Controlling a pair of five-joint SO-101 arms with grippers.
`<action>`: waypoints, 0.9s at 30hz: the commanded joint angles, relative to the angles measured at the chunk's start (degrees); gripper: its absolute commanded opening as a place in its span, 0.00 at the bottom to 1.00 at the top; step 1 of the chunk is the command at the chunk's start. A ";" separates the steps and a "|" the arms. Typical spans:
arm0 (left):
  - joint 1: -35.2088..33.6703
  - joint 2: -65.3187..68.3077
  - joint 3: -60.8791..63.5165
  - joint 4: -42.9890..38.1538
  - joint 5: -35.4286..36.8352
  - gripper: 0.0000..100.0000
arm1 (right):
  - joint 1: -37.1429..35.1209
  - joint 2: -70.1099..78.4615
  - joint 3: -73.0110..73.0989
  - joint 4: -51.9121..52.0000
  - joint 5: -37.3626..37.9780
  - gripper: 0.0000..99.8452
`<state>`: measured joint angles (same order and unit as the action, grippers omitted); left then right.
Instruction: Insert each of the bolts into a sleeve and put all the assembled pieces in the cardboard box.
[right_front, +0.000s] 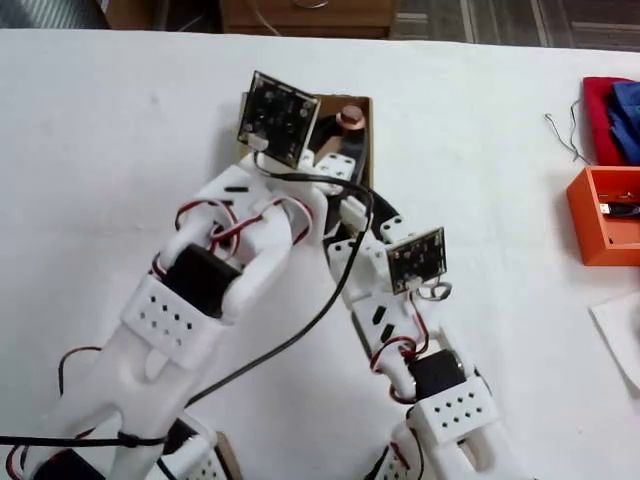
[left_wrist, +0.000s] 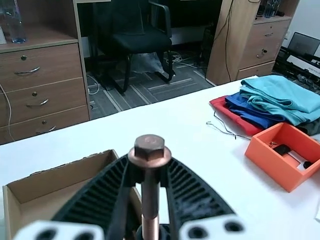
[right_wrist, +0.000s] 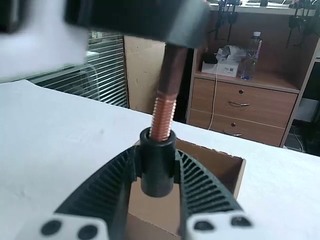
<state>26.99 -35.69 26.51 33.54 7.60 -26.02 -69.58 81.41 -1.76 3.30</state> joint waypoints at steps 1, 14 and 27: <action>-0.62 -3.78 2.77 -1.23 0.00 0.03 | 0.66 0.04 -7.74 4.00 -0.09 0.02; -4.04 -8.09 5.49 0.26 0.44 0.07 | 0.75 0.04 -9.49 5.32 -0.18 0.02; -3.87 -8.09 5.49 4.04 -3.43 0.09 | 0.92 0.04 -9.49 5.32 0.09 0.02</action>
<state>24.00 -41.85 32.57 36.79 6.37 -26.20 -69.32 76.04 3.52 3.30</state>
